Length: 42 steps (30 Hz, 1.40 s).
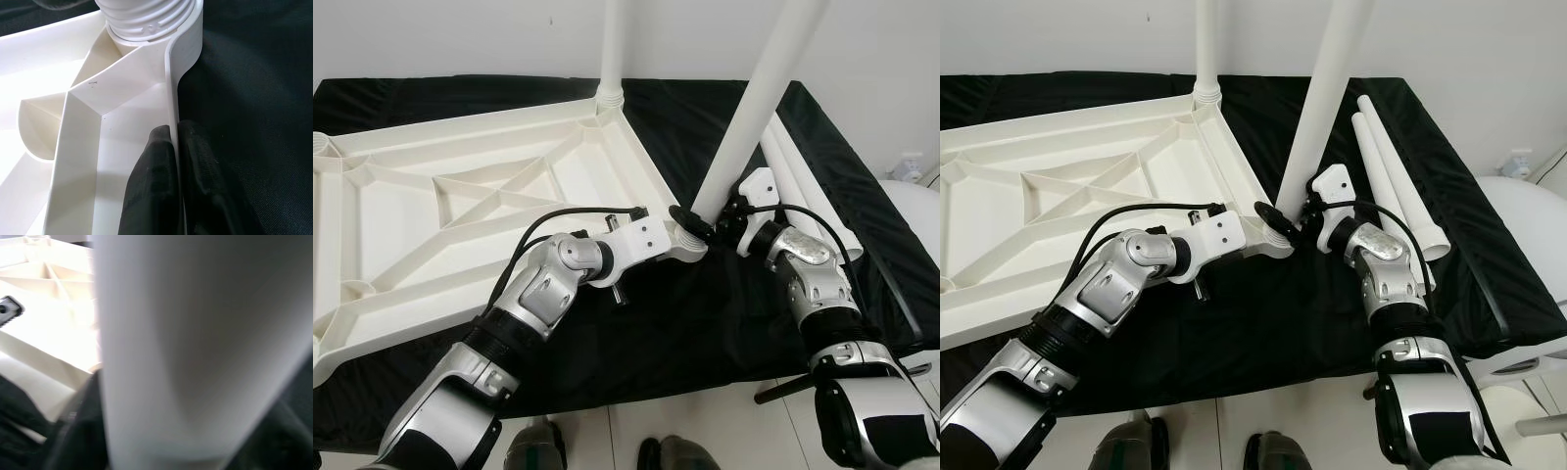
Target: Building children table
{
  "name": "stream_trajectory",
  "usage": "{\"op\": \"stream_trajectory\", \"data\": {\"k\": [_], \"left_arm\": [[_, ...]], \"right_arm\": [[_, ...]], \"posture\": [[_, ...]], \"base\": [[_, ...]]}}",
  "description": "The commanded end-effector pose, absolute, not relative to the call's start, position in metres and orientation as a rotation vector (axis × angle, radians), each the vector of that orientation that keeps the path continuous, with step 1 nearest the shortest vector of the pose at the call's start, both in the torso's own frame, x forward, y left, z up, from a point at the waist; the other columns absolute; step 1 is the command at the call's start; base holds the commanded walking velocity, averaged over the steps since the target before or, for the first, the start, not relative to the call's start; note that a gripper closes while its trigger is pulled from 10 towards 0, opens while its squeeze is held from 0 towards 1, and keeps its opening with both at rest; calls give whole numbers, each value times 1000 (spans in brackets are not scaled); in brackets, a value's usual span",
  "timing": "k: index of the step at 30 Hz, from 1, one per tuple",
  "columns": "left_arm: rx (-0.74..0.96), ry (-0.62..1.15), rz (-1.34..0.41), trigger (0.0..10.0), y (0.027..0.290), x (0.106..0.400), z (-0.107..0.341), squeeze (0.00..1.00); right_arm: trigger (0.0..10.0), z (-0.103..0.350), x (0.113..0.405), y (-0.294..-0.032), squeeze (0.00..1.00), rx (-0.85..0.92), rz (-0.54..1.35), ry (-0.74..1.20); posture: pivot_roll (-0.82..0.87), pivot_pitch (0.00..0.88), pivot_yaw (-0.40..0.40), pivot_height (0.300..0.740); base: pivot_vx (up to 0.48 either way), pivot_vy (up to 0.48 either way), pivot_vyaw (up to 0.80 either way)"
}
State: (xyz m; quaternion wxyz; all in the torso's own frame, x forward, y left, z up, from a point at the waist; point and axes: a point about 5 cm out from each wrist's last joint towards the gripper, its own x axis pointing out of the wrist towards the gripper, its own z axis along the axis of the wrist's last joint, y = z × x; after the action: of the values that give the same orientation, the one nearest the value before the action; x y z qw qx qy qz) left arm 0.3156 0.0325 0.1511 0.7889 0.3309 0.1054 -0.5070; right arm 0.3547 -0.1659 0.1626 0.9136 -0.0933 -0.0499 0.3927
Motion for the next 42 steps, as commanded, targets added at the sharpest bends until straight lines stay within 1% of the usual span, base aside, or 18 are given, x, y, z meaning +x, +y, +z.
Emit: {"op": "stream_trajectory", "data": {"k": [1,7,8,13,21,23,29,40,41,42], "left_arm": [[713,196,-1102,10000,27,314,154,0],[713,195,-1105,10000,26,314,155,0],[712,195,-1105,10000,26,314,155,0],[711,194,-1106,10000,26,314,155,0],[711,197,-1107,10000,25,314,154,0],[711,196,-1108,10000,25,314,154,0],[713,197,-1110,10000,25,314,154,0],[717,199,-1114,10000,24,313,153,0],[717,200,-1115,10000,25,313,153,0],[717,200,-1115,10000,25,313,153,0]], "right_arm": [[0,159,355,-172,0,-196,796,-76],[0,155,355,-174,0,-195,796,-74],[10000,154,355,-174,0,-188,793,-68],[10000,154,356,-175,0,-163,784,-69],[10000,149,355,-171,0,-107,693,-85],[10000,147,356,-171,0,-108,638,-76],[10000,146,355,-168,0,-110,597,-78],[10000,146,347,-152,0,-80,557,-118],[10000,147,343,-145,0,-67,533,-136],[10000,147,343,-145,0,-67,533,-136]], "posture": [[14,60,-34,740],[9,65,-33,740],[9,65,-33,740],[7,67,-34,740],[5,65,-35,740],[3,67,-35,740],[-1,66,-34,740],[-2,68,-36,740],[-2,68,-37,740],[-2,68,-37,740]], "base": [[0,0,0],[0,0,0],[0,0,0],[0,0,0],[0,0,0],[0,0,0],[0,0,0],[0,0,0],[0,0,0],[0,0,0]]}}
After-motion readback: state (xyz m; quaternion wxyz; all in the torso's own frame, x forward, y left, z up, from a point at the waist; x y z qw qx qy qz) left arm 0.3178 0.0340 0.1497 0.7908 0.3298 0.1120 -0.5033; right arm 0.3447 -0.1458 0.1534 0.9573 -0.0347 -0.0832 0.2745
